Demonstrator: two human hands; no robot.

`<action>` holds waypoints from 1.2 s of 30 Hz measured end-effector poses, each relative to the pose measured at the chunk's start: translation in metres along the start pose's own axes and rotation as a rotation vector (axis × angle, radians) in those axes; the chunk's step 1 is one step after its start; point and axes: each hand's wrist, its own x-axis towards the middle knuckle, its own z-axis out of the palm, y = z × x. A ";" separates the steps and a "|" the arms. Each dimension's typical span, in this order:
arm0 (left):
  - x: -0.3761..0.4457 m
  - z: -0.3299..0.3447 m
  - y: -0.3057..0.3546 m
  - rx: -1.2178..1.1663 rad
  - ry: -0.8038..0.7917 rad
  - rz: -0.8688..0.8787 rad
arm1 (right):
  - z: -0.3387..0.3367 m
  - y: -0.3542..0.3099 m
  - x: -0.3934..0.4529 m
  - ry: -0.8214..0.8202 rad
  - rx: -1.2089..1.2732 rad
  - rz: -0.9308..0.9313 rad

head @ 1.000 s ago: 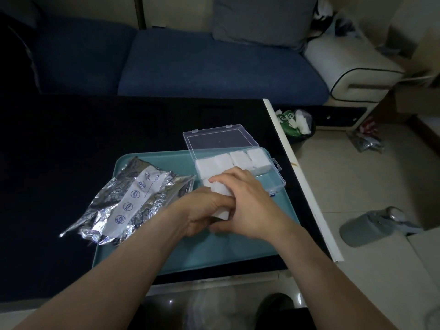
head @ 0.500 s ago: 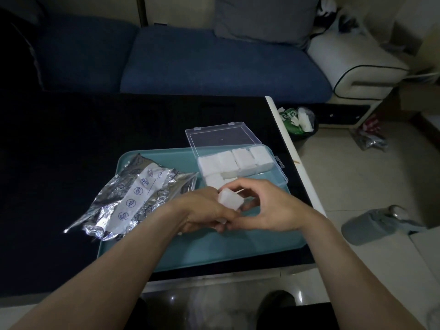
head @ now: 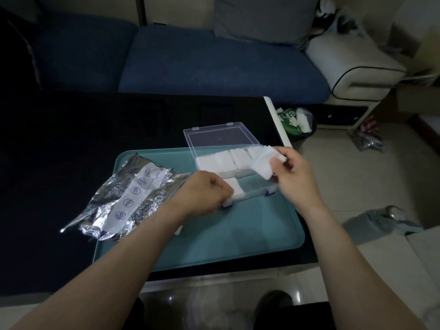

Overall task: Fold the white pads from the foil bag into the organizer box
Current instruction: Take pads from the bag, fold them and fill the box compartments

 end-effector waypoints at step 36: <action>-0.006 -0.041 -0.007 0.411 0.451 0.186 | 0.065 -0.001 0.008 -0.342 -0.599 0.112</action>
